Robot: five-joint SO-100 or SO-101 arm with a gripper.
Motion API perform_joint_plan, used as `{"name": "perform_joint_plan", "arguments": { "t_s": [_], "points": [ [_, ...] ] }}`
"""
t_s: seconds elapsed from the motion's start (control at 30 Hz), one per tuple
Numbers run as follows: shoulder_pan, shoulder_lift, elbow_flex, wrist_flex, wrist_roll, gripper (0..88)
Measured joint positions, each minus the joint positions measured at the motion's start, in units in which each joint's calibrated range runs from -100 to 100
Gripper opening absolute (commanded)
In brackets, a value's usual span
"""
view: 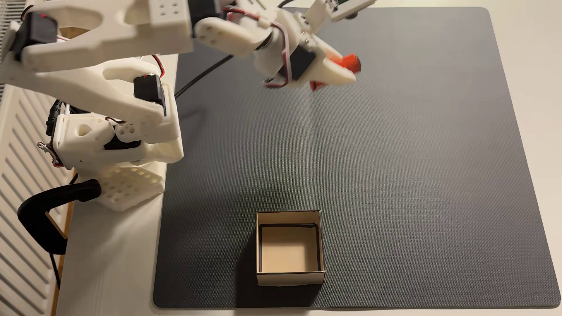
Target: Pick the red object and place it in the box
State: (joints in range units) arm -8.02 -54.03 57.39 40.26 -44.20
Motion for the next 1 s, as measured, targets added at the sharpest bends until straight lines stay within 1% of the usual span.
{"name": "perform_joint_plan", "arguments": {
  "t_s": [0.1, 0.37, 0.57, 0.8, 1.0],
  "points": [
    [6.7, -6.2, 3.5, 1.4, 0.7, 1.4],
    [19.7, -19.1, 17.0, 1.7, 0.9, 1.6],
    [25.2, -30.1, 25.7, 6.9, 0.9, 1.6],
    [27.1, -42.8, 32.8, 9.9, 0.8, 1.7],
    [29.7, -44.1, 34.1, 10.1, 0.8, 1.7]
  ]
}}
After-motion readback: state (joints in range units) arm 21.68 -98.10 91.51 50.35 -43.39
